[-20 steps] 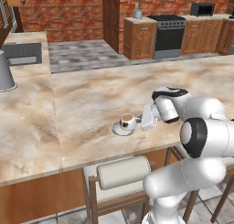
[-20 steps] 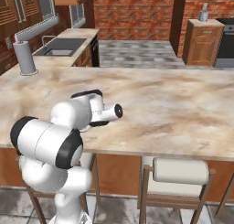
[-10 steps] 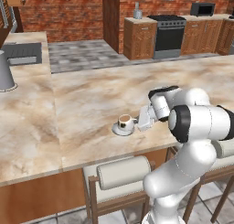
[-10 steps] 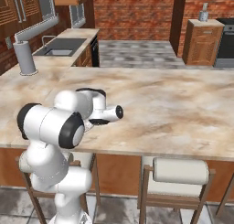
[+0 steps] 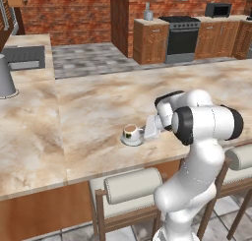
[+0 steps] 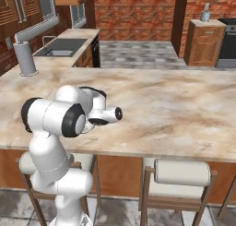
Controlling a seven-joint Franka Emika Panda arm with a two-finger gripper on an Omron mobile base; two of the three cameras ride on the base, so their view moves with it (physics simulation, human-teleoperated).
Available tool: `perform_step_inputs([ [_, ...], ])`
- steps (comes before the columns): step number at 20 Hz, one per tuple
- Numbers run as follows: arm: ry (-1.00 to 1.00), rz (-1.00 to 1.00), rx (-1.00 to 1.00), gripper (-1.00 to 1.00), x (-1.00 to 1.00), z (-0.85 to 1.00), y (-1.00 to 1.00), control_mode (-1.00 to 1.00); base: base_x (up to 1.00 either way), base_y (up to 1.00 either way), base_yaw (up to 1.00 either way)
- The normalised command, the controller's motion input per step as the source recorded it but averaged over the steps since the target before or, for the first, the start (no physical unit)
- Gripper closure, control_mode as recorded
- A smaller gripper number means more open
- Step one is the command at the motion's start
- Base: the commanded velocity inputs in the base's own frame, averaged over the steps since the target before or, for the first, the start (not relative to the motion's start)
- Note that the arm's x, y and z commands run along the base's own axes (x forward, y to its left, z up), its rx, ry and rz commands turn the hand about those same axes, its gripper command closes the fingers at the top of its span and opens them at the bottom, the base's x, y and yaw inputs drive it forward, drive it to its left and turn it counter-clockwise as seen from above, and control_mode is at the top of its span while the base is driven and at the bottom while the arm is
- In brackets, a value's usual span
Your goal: Pick the cup of tea, navigate to the dining table, and place it on the saucer.
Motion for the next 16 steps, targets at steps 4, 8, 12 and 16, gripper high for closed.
perform_step_inputs([
  [4, 0.0, 0.0, 0.0, 1.0, 0.15, -0.19, 0.1, -1.0, 0.0, 0.0, 0.0],
  [8, 0.0, 0.0, 0.0, 1.0, 0.15, -0.19, 0.03, -1.0, 0.0, 0.0, 0.0],
  [12, -0.01, 0.0, 0.0, 1.0, 0.18, -0.16, 0.0, -1.0, 0.0, 0.0, 0.0],
  [16, -0.04, 0.03, 0.01, 1.0, 0.1, -0.08, -0.01, -1.0, 0.0, 0.0, 0.0],
])
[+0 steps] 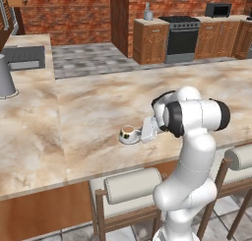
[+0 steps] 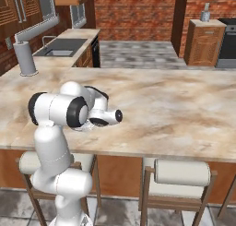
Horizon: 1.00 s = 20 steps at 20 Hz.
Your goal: Pick the cup of tea, navigate to the dining table, and place it on the saucer.
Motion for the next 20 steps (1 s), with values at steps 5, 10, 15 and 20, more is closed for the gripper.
perform_step_inputs([
  [5, -0.08, 0.04, 0.0, 1.0, 0.0, -0.09, -0.06, -1.0, 0.0, 0.0, 0.0],
  [10, -0.07, 0.03, 0.0, -1.0, -0.01, -0.12, -0.03, -1.0, 0.0, 0.0, 0.0],
  [15, -0.04, 0.0, 0.0, -1.0, 0.0, -0.02, 0.0, -1.0, 0.0, 0.0, 0.0],
  [20, -0.02, 0.0, 0.0, -1.0, -0.02, 0.0, 0.0, -1.0, 0.0, 0.0, 0.0],
])
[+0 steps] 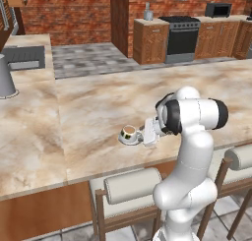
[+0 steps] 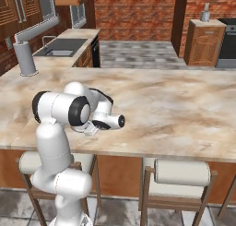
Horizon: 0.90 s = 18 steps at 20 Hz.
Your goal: Pick the cup of tea, navigate to the dining table, and place it on the saucer.
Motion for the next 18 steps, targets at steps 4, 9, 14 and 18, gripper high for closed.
perform_step_inputs([
  [4, -0.01, 0.0, 0.0, -1.0, -0.05, 0.12, 0.0, -1.0, 0.0, 0.0, 0.0],
  [9, -0.04, 0.0, 0.0, -1.0, -0.19, 0.3, -0.01, -1.0, 0.0, 0.0, 0.0],
  [14, -0.05, 0.0, 0.0, -1.0, -0.26, 0.44, -0.04, -1.0, 0.0, 0.0, 0.0],
  [18, -0.04, 0.0, 0.0, -1.0, -0.3, 0.45, -0.06, -1.0, 0.0, 0.0, 0.0],
])
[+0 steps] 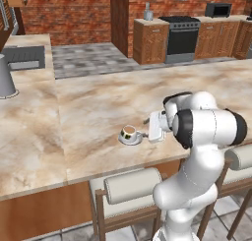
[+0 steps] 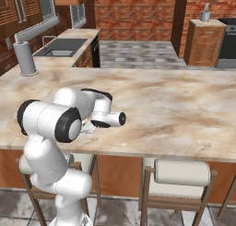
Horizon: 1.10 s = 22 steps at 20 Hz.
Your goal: Pick the cup of tea, navigate to the dining table, and place it on the saucer.
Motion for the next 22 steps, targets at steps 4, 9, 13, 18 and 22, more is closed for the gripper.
perform_step_inputs([
  [4, -0.01, 0.0, 0.0, -1.0, -0.34, 0.45, -0.05, -1.0, 0.0, 0.0, 0.0],
  [9, 0.0, -0.01, 0.0, -1.0, -0.44, 0.43, 0.0, -1.0, 0.0, 0.0, 0.0],
  [13, 0.0, -0.02, 0.0, -1.0, -0.52, 0.36, 0.0, -1.0, 0.0, 0.0, 0.0],
  [18, 0.0, -0.04, 0.0, -1.0, -0.57, 0.34, 0.0, -1.0, 0.0, 0.0, 0.0],
  [22, 0.0, -0.07, 0.0, -1.0, -0.59, 0.31, -0.05, -1.0, 0.0, 0.0, 0.0],
])
